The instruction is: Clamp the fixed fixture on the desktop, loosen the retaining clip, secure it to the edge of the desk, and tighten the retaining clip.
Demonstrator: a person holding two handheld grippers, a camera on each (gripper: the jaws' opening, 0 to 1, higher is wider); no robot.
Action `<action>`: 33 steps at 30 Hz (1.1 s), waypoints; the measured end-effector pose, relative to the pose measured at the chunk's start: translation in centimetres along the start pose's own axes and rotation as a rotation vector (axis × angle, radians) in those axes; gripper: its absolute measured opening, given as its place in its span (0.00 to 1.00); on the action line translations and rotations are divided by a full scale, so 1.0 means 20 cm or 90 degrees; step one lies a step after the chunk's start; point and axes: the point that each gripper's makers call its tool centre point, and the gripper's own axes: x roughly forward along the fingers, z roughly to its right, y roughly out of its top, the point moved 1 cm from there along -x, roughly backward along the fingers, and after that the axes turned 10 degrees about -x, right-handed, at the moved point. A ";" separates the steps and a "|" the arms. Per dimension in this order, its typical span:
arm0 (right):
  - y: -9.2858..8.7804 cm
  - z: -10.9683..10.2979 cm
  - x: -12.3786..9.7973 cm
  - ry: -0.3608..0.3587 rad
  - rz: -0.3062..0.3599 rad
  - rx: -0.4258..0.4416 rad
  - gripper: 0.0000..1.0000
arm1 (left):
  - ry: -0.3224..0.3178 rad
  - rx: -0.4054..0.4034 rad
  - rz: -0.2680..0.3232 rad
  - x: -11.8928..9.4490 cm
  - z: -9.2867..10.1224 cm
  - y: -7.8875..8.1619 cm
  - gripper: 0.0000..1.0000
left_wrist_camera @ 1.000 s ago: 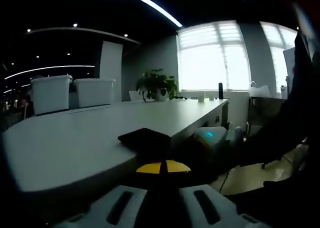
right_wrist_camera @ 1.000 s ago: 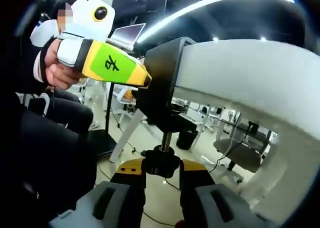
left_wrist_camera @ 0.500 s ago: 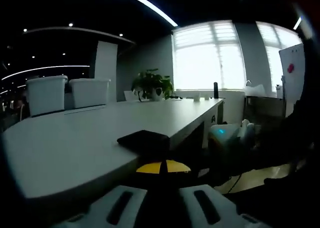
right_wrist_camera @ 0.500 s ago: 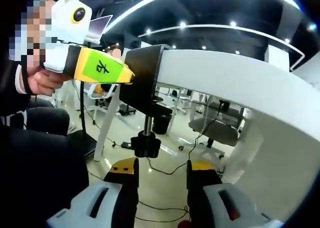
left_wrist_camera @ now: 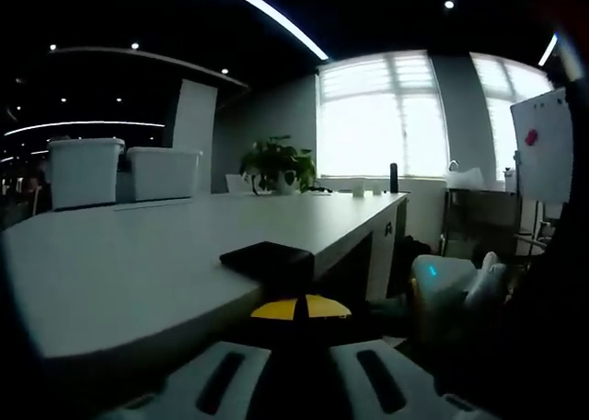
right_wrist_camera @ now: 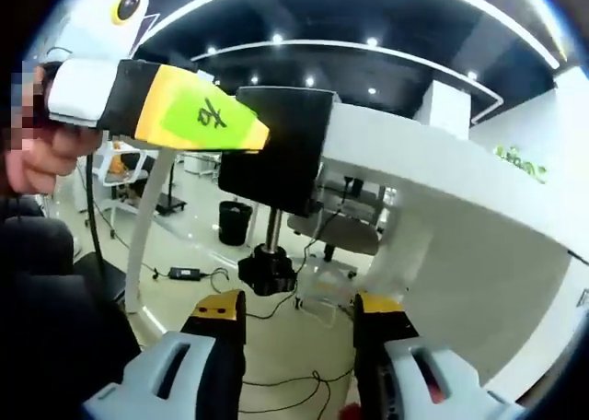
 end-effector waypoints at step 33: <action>0.04 -0.07 0.09 -0.085 -0.026 0.088 0.26 | 0.001 -0.004 0.022 -0.01 0.00 -0.01 0.01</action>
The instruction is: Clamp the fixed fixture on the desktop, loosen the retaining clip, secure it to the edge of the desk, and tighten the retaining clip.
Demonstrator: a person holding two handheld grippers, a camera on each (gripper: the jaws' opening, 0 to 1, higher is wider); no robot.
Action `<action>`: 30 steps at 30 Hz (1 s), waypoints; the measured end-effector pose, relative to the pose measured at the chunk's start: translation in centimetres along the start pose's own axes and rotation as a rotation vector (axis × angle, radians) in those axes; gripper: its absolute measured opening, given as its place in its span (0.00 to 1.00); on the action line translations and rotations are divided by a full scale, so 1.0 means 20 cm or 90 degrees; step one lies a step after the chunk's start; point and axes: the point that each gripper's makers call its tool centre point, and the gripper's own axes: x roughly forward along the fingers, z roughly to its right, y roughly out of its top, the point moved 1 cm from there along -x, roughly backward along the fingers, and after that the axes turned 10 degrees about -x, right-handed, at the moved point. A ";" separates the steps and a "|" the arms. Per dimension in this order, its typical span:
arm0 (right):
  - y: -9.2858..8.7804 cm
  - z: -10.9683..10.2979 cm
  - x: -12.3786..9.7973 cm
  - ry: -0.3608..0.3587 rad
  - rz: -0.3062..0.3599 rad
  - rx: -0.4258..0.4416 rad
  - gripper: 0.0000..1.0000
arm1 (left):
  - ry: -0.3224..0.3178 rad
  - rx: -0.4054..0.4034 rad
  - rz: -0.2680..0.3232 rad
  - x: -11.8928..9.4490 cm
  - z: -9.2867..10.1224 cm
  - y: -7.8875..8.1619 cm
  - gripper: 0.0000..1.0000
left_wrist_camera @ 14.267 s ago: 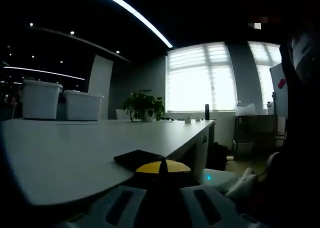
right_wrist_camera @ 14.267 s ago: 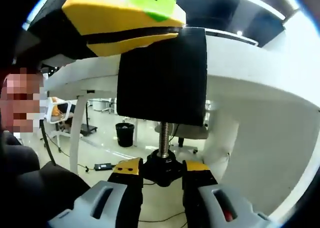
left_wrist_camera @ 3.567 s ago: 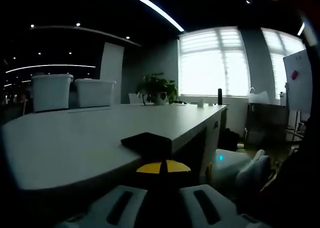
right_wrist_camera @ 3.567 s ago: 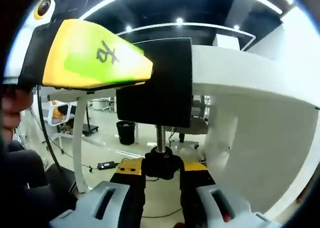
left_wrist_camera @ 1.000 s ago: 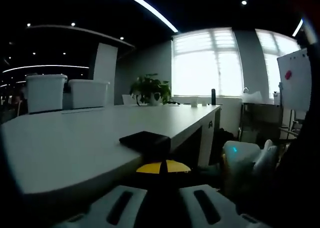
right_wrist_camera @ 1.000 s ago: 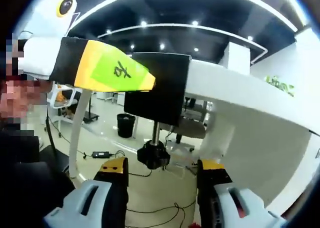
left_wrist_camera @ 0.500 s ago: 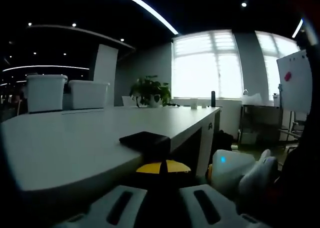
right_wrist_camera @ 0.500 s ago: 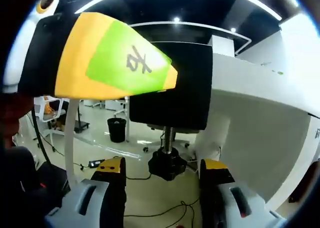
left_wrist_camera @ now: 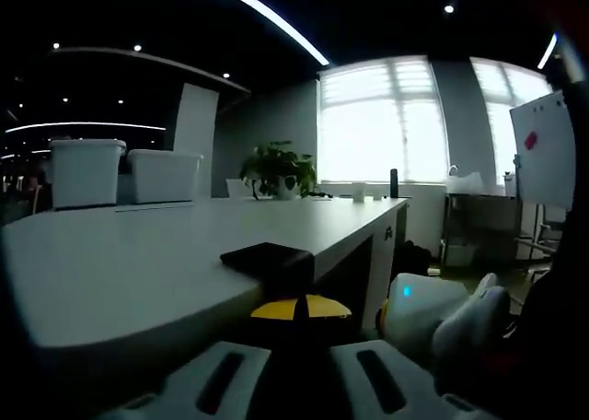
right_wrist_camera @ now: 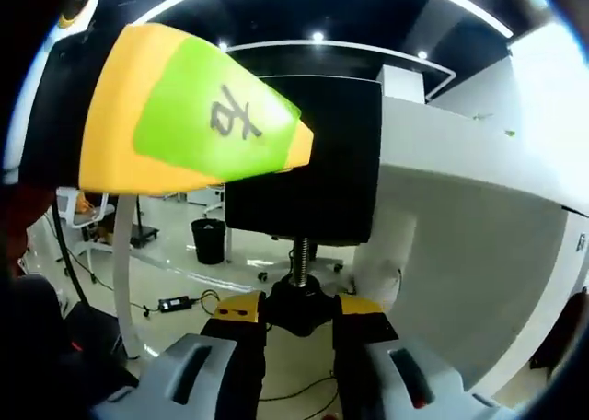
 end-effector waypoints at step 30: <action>0.02 -0.08 -0.01 0.319 0.089 -0.047 0.24 | 0.034 -0.002 -0.021 0.01 -0.01 0.00 0.01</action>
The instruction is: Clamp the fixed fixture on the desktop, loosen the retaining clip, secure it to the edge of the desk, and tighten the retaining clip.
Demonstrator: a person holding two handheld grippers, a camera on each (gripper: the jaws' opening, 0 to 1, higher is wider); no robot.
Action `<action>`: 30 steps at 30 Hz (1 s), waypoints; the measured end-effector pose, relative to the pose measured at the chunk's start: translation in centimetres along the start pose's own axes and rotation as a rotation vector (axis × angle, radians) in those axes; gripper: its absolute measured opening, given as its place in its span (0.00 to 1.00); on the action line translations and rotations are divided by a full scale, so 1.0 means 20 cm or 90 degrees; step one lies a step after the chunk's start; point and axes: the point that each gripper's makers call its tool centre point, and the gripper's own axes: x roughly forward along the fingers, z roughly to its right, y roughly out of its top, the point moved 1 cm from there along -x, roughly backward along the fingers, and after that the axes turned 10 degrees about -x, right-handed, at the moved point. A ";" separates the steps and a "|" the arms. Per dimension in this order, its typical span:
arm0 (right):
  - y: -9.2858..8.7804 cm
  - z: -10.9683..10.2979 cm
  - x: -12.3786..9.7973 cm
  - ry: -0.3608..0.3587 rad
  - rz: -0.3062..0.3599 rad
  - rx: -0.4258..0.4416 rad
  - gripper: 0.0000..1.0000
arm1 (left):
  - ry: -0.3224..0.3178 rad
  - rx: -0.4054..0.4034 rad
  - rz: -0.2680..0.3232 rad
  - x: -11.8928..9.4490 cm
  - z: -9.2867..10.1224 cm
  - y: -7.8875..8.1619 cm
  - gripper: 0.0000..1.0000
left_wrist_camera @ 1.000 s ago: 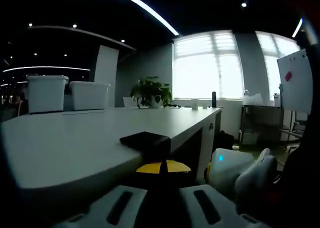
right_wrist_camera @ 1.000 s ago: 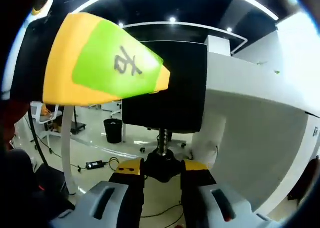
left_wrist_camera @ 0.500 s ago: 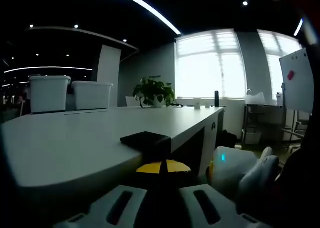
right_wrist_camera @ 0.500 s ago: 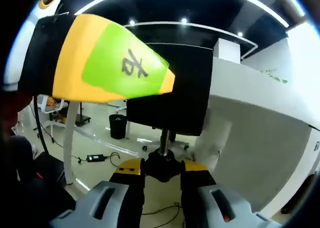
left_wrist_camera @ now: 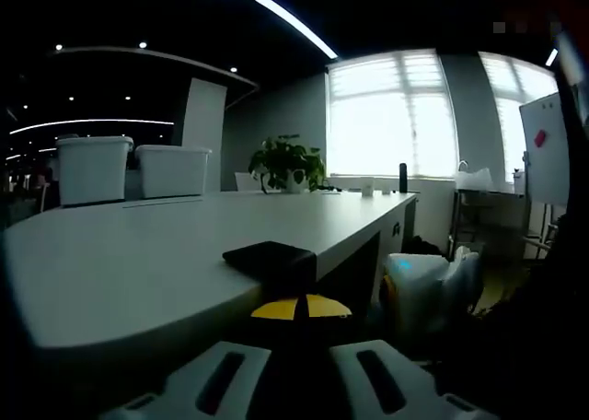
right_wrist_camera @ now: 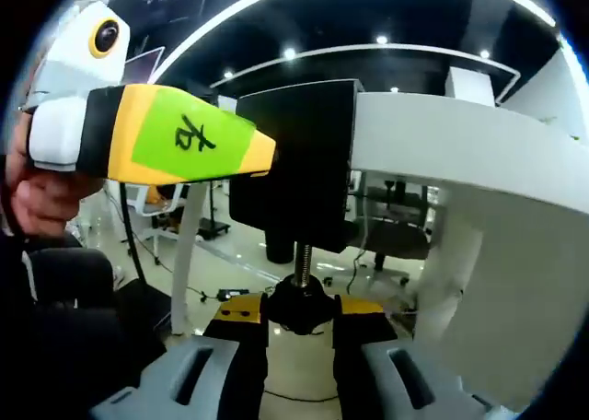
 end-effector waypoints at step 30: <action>0.01 0.05 0.01 0.165 0.119 -0.140 0.31 | 0.026 0.011 -0.031 0.03 0.00 -0.02 0.01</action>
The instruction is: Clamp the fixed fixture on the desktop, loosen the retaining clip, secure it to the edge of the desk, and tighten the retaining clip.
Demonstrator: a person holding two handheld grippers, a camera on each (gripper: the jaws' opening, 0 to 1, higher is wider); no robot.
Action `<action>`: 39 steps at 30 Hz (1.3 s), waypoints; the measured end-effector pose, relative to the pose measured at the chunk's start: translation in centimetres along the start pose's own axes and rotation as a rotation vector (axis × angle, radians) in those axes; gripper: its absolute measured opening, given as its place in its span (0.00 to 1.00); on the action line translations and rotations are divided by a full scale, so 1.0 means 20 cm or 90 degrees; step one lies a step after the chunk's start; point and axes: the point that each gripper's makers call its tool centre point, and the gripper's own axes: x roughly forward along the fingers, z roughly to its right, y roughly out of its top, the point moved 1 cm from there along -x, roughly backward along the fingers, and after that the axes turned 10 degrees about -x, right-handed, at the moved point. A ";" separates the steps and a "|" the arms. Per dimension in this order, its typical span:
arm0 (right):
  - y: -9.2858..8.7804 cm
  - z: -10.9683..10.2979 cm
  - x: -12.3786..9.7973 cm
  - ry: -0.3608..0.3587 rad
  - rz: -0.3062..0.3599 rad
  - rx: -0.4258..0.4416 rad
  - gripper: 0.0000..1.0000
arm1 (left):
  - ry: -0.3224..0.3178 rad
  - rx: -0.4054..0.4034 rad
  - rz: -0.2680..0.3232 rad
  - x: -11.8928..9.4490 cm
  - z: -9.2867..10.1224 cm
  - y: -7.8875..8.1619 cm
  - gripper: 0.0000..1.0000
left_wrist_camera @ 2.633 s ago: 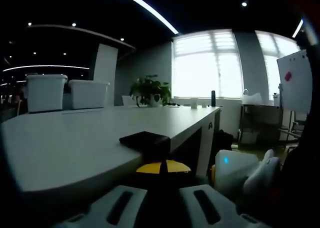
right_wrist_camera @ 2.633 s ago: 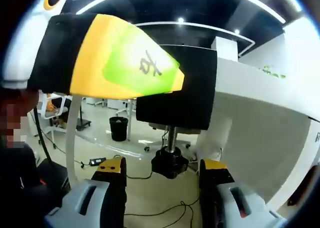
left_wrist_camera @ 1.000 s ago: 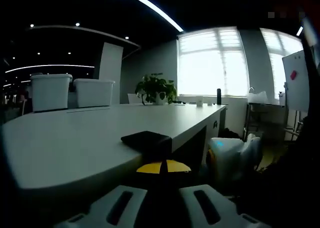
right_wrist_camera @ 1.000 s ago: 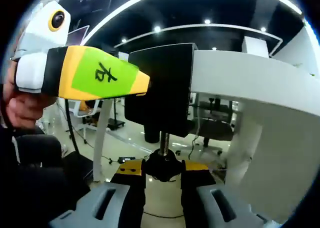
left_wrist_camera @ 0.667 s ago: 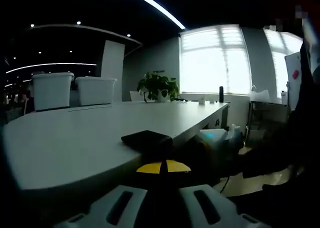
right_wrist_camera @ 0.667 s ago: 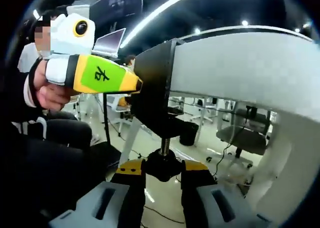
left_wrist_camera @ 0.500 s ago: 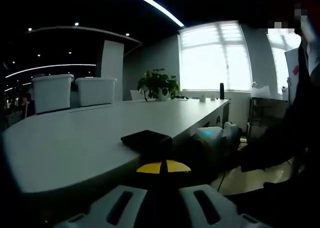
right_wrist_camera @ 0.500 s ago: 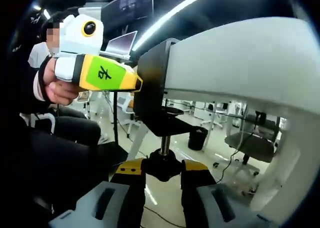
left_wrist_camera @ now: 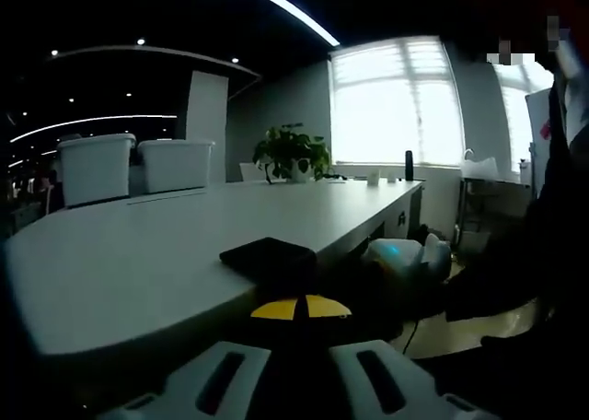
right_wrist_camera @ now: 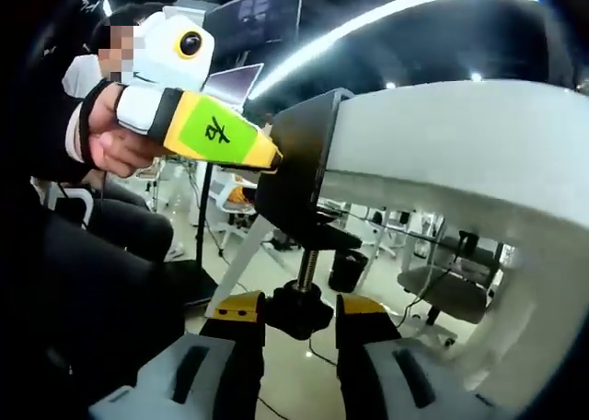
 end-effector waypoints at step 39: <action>0.00 0.00 -0.01 -0.423 -0.154 0.129 0.38 | -0.087 0.007 0.021 0.01 0.03 0.00 0.01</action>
